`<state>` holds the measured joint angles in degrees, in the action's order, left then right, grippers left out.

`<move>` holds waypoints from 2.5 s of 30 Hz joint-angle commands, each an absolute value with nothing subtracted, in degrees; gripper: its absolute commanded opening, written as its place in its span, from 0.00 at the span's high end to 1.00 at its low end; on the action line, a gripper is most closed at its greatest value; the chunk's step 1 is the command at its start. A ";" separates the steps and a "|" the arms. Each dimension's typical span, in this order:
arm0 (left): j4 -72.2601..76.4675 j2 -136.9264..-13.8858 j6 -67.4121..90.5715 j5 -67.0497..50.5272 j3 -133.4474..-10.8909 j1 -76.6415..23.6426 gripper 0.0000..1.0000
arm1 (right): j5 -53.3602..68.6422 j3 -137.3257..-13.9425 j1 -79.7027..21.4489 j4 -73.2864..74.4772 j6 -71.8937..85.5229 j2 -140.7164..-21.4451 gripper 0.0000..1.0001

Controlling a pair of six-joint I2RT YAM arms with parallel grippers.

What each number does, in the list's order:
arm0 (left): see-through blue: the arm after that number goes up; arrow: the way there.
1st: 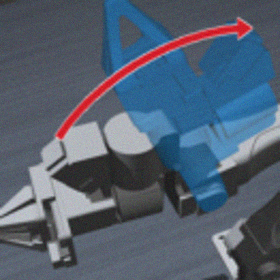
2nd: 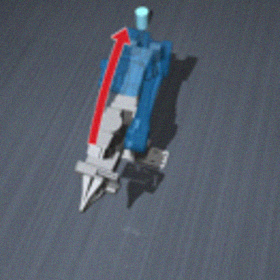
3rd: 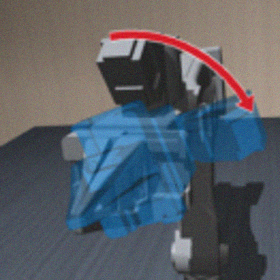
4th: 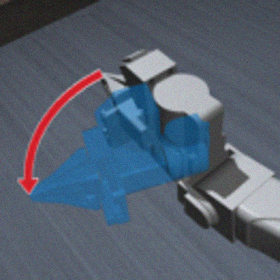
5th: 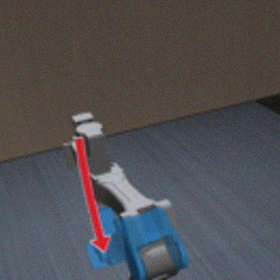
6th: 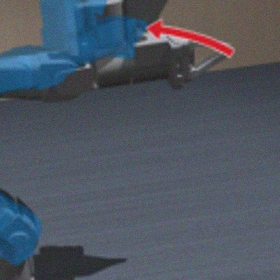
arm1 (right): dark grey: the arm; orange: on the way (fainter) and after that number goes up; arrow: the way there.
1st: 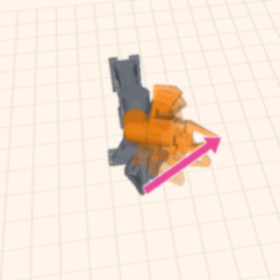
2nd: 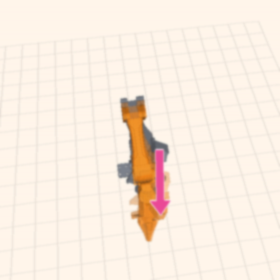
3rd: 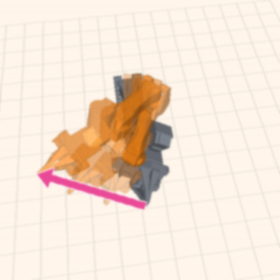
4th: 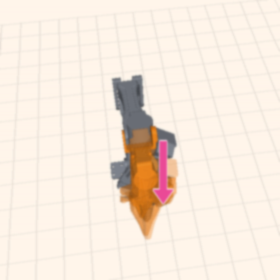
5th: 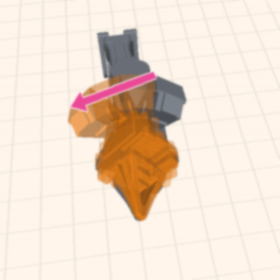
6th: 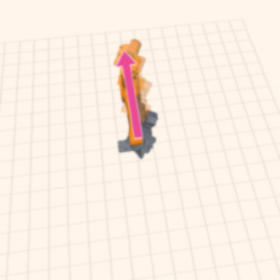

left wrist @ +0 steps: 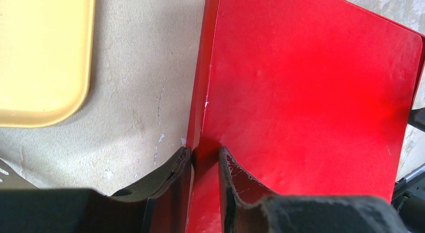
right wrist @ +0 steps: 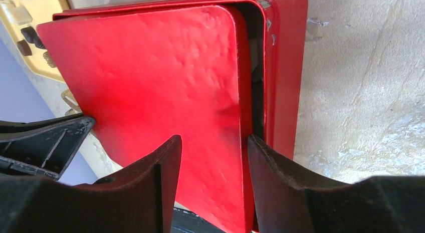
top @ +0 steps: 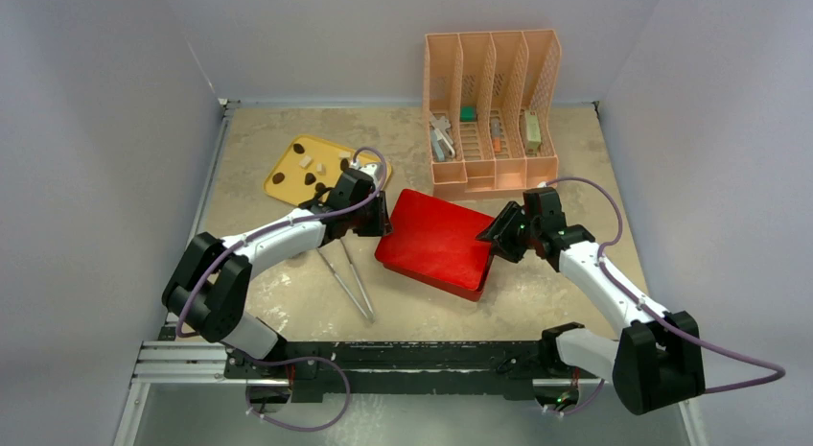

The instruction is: Pack the chocolate

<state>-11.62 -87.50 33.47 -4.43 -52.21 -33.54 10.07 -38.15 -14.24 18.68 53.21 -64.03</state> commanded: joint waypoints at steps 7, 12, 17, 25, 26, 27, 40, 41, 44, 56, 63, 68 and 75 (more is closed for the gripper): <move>-16.59 -87.28 32.92 -0.18 -50.42 -32.78 0.77 | 9.32 -39.95 -14.98 16.81 52.86 -67.60 0.44; -16.34 -87.51 32.87 -0.18 -50.41 -32.74 0.77 | 10.47 -40.08 -15.39 15.26 52.92 -69.47 0.43; -15.54 -88.22 32.79 -1.32 -50.79 -32.78 0.77 | 12.29 -39.92 -15.40 13.02 53.58 -70.20 0.44; -10.11 -88.51 32.98 -9.49 -52.27 -32.78 0.78 | 12.02 -37.89 -15.42 11.12 53.74 -65.74 0.54; -9.11 -88.55 33.16 -10.68 -52.30 -32.78 0.78 | 11.34 -37.62 -15.46 11.42 53.69 -64.95 0.54; -8.20 -88.65 33.36 -11.78 -52.43 -32.86 0.79 | 10.79 -37.31 -15.45 11.79 53.63 -64.15 0.55; -3.95 -91.32 33.89 -16.62 -54.00 -34.46 0.80 | 7.54 -35.51 -15.46 15.77 52.82 -59.88 0.59; -3.93 -91.30 33.83 -16.61 -54.13 -34.72 0.80 | 7.17 -35.51 -15.40 16.07 52.64 -59.74 0.58; -4.40 -91.61 33.36 -16.61 -54.27 -35.25 0.80 | 4.91 -35.71 -15.44 17.00 52.43 -59.36 0.56; -4.72 -91.92 32.60 -15.73 -54.93 -36.81 0.70 | 0.18 -36.10 -15.47 20.44 51.56 -58.28 0.42; -5.75 -91.67 32.14 -14.60 -54.76 -36.78 0.66 | -1.73 -36.32 -15.43 22.74 50.92 -61.07 0.38; -6.20 -91.69 31.70 -14.24 -54.97 -36.82 0.66 | -3.01 -36.59 -15.47 23.58 49.89 -61.69 0.40; -6.76 -92.77 31.45 -14.11 -56.00 -36.83 0.69 | -5.13 -34.00 -15.47 22.10 49.60 -63.83 0.57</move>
<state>-6.94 -91.79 32.91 -13.06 -53.32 -36.14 -0.62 -35.29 -15.40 20.62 50.68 -61.87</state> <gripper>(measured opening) 0.322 0.472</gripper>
